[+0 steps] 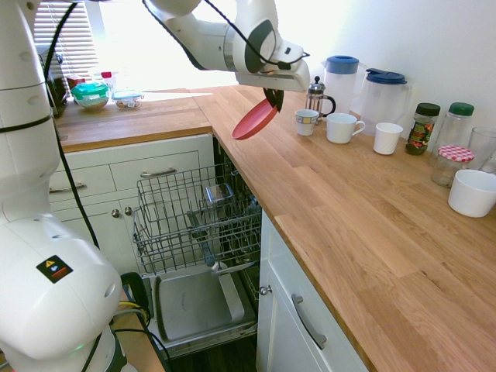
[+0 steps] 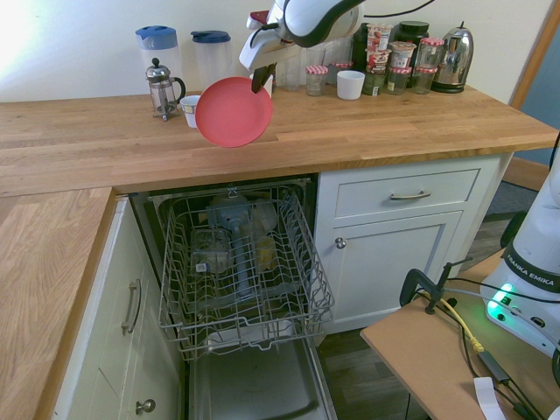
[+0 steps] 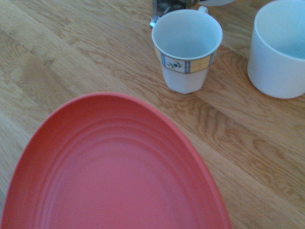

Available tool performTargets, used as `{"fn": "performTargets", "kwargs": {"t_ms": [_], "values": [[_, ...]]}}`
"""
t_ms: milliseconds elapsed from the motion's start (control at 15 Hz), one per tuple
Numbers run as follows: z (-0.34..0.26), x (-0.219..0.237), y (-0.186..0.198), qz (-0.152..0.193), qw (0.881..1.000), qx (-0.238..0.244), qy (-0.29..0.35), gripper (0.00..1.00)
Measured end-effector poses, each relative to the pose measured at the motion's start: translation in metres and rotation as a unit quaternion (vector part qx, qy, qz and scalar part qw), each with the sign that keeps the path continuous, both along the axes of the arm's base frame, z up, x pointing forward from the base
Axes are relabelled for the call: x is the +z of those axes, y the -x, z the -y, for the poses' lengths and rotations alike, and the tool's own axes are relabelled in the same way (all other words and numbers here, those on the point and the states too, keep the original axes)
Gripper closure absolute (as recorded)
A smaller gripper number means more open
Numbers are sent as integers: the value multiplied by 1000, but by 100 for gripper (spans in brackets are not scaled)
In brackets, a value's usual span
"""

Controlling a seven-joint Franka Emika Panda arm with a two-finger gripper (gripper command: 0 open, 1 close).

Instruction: Put the plate in the dishwasher

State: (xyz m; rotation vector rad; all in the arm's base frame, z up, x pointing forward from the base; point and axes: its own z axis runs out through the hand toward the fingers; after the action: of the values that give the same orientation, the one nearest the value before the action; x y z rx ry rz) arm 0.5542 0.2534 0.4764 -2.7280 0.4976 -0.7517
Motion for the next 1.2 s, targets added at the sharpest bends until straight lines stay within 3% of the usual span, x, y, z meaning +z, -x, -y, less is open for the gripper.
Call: {"fn": "performTargets", "kwargs": {"t_ms": [133, 267, 600, 800, 1000, 1200], "values": [[-20, 8, 15, 20, 999, -14, 27, 100], [-29, 4, 22, 18, 999, -17, 48, 100], [-54, 3, 41, 53, 991, 44, 117, 100], [-103, -21, 88, 75, 976, 112, 169, 100], [-150, -44, 140, 105, 952, 173, 230, 100], [-183, -69, 182, 128, 931, 192, 284, 100]]}}
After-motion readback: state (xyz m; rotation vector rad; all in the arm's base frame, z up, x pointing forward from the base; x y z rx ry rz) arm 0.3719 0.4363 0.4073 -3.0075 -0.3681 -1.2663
